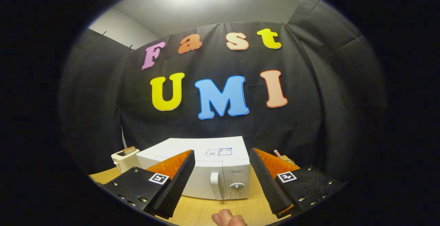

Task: Open the microwave, put the food inside, and close the microwave door.

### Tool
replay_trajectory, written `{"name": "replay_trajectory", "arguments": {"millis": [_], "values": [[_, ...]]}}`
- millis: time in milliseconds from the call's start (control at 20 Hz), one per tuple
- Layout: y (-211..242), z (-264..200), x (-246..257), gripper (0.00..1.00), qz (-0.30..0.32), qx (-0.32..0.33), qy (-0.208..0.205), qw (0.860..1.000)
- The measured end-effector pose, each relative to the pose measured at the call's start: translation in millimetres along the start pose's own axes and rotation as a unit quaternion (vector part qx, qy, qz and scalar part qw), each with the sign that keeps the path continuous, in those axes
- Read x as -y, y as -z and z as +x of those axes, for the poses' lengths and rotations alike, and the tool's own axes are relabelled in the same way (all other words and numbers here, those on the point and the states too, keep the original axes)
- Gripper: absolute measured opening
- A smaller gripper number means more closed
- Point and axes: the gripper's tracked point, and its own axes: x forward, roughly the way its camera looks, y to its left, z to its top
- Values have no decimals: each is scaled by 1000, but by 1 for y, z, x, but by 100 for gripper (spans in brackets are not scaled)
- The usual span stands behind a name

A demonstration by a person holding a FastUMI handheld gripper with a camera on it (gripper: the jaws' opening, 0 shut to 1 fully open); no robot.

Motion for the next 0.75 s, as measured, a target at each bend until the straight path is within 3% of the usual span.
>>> {"name": "replay_trajectory", "arguments": {"millis": [350, 750], "values": [[-105, -44, 14, 98, -3, 54, 17, 998], [-104, -53, 26, 98, -31, 58, 17, 998]]}}
